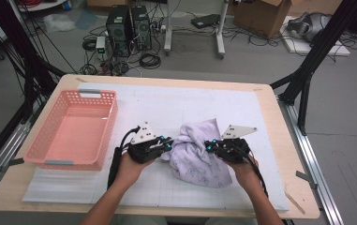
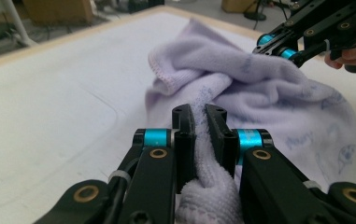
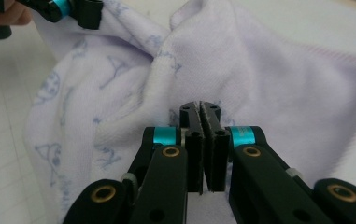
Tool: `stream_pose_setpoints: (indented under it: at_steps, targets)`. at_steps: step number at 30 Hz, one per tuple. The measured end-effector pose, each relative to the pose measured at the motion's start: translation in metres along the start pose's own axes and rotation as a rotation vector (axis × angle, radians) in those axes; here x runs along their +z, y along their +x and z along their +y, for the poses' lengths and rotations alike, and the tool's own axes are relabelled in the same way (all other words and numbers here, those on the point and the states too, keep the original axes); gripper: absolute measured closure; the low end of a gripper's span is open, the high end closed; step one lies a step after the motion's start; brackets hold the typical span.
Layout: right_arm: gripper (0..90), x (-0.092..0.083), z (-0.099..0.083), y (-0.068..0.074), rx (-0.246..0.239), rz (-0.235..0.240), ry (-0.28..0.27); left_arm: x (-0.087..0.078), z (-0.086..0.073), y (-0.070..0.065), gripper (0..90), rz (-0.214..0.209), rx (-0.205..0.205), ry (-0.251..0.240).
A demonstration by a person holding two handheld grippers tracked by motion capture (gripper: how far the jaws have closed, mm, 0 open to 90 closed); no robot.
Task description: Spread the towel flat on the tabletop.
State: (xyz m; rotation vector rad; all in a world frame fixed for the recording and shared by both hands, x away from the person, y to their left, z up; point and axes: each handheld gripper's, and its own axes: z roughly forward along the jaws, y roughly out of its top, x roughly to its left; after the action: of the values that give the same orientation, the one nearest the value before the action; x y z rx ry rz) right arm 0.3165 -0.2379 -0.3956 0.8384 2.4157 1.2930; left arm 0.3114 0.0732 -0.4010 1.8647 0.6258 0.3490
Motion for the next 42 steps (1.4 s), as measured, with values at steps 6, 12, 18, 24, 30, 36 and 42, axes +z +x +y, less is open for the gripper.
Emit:
stream_pose_setpoints:
  at_steps: [6, 12, 18, 24, 30, 36, 42]
  targets:
    - [89.2, -0.018, 0.017, -0.011, 0.006, -0.077, -0.106, -0.018, 0.023, 0.012, 81.8, 0.042, -0.026, -0.084]
    - [89.2, -0.022, 0.046, -0.033, 0.021, -0.189, -0.175, -0.013, 0.031, 0.035, 81.9, 0.171, -0.027, -0.069]
    - [89.2, -0.003, 0.065, -0.068, 0.071, -0.292, -0.143, -0.002, 0.032, 0.067, 82.4, 0.271, -0.097, -0.056]
    - [89.2, 0.021, 0.069, -0.097, 0.127, -0.382, -0.102, 0.013, 0.025, 0.084, 74.8, 0.281, -0.149, -0.051]
    - [75.5, 0.023, 0.063, -0.096, 0.154, -0.392, -0.111, 0.004, 0.020, 0.068, 44.8, 0.234, -0.134, -0.112]
    - [62.3, -0.001, 0.050, -0.078, 0.086, -0.351, -0.111, -0.007, 0.003, 0.049, 50.0, 0.116, -0.098, -0.108]
    - [48.0, -0.026, 0.016, -0.050, 0.017, -0.278, -0.093, -0.001, -0.019, 0.034, 45.5, 0.031, -0.074, -0.001]
